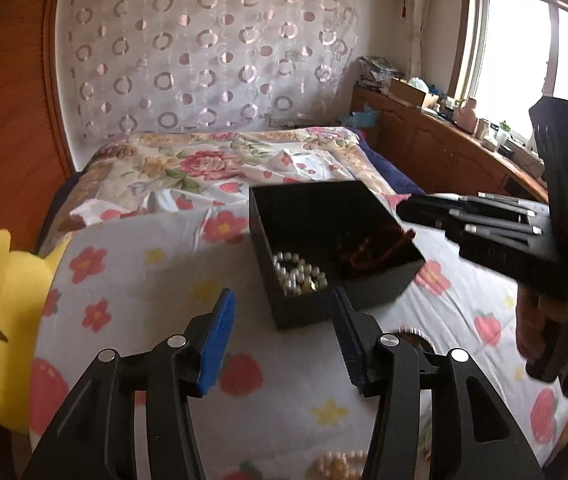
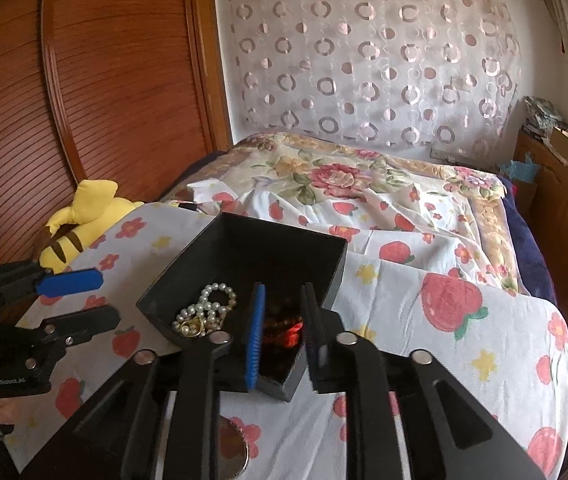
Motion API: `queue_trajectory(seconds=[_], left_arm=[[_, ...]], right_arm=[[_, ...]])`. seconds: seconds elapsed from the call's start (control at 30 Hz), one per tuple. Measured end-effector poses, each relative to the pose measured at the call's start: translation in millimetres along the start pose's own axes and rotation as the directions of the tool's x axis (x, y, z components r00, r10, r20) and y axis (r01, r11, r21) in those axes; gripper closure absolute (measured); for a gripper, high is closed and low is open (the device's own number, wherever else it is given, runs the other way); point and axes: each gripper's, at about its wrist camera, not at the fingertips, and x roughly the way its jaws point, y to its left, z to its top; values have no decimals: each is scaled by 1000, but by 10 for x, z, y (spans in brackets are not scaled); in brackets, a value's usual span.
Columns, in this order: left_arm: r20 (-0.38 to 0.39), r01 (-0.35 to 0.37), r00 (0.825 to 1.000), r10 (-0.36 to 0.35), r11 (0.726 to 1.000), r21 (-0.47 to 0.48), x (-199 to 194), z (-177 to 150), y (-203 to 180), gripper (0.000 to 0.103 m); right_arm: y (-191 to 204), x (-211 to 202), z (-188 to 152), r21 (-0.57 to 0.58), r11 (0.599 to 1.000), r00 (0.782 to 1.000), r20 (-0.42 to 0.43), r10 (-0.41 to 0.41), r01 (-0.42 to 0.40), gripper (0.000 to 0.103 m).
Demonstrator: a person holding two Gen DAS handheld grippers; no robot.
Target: Organize jewelry
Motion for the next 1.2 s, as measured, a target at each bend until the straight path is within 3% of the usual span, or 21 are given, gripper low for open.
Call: queue_trajectory(seconds=[0.17, 0.5, 0.8, 0.93, 1.2], left_arm=[[-11, 18, 1000, -18, 1000, 2, -100, -263, 17, 47], [25, 3, 1000, -5, 999, 43, -410, -705, -138, 19], [7, 0, 1000, 0, 999, 42, -578, -1001, -229, 17], [-9, -6, 1000, 6, 1000, 30, -585, -1085, -197, 17], [-33, -5, 999, 6, 1000, 24, -555, -1157, -196, 17]], right_arm=[[12, -254, -202, -32, 999, 1000, 1, 4, -4, 80], [59, -715, -919, -60, 996, 996, -69, 55, -59, 80], [183, -661, -1187, 5, 991, 979, -151, 135, -136, 79], [194, -554, -1209, 16, 994, 974, -198, 113, -112, 66], [109, -402, -1189, 95, 986, 955, -251, 160, -140, 65]])
